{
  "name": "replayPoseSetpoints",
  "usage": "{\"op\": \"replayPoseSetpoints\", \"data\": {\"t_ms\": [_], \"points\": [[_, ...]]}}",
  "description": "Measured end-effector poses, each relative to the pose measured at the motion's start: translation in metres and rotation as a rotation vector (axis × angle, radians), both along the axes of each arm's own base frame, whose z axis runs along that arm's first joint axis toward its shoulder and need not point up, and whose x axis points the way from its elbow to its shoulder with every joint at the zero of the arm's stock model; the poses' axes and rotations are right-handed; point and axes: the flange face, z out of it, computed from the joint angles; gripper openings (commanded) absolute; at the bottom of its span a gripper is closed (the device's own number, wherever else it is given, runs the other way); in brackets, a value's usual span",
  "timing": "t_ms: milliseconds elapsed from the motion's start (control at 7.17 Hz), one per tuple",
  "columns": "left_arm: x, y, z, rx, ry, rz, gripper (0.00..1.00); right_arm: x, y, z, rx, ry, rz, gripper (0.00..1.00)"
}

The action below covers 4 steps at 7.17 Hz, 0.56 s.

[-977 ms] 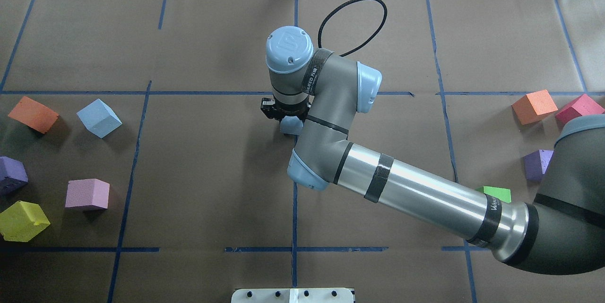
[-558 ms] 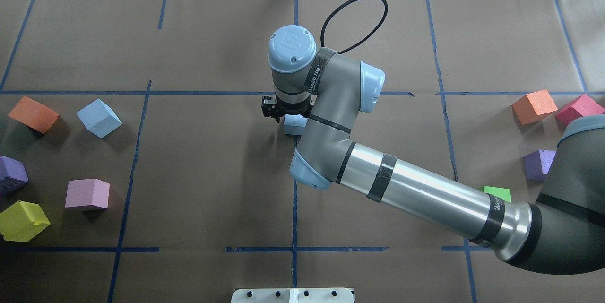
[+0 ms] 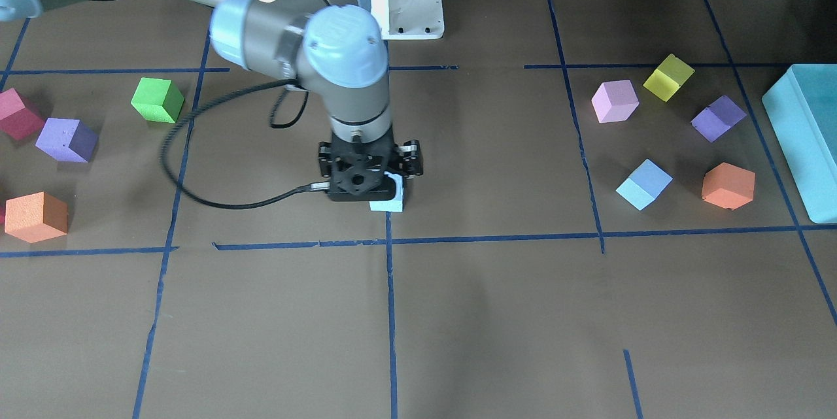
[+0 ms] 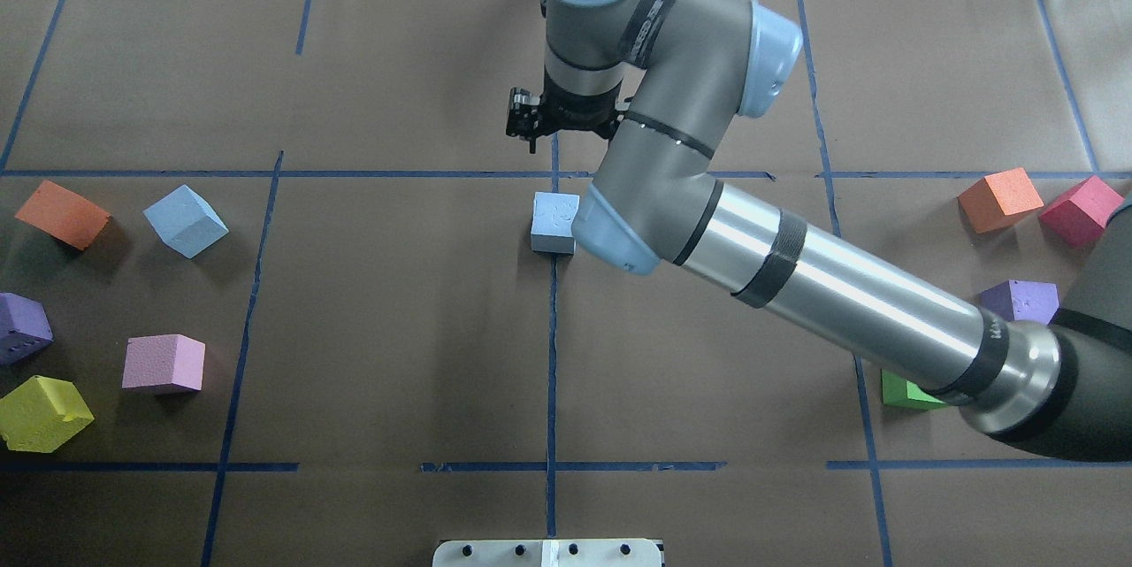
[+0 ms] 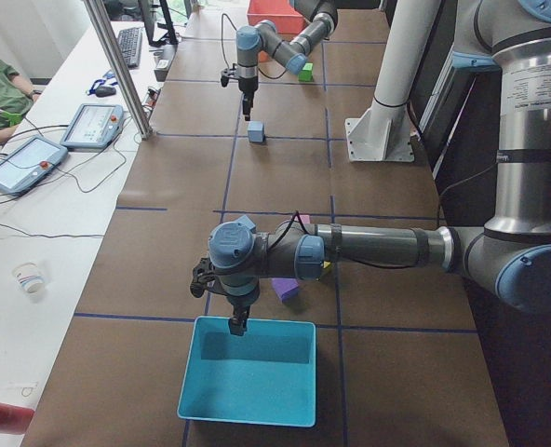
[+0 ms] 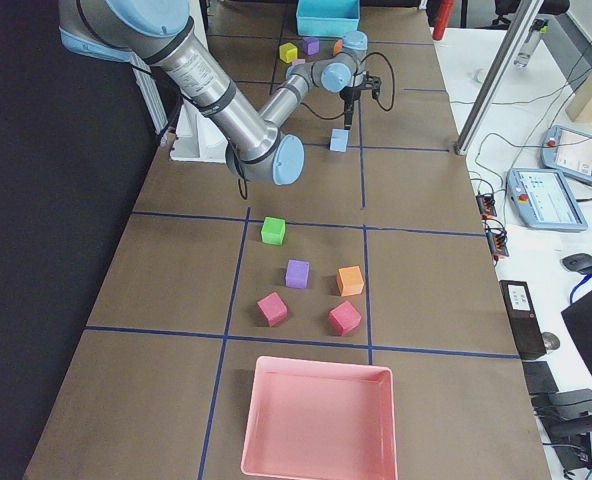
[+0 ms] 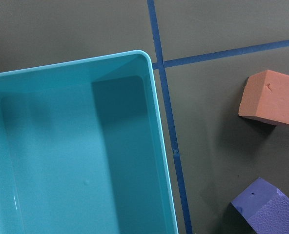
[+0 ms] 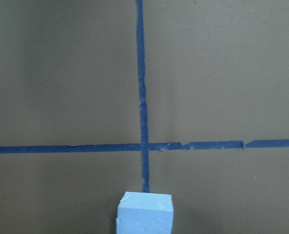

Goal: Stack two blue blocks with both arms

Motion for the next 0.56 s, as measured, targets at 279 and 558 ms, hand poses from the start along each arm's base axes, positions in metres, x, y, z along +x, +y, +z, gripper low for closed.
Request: {"op": "replayPoseSetpoints", "data": {"t_ms": [279,558], "points": [[0.000,0.001,-0.002,-0.001,-0.003,-0.004,1.00,0.128,-0.040,0.066,0.092,0.026,-0.075,1.00],[0.000,-0.006,-0.022,0.042,0.004,-0.007,1.00,0.273,-0.052,0.178,0.212,0.064,-0.192,1.00]]}}
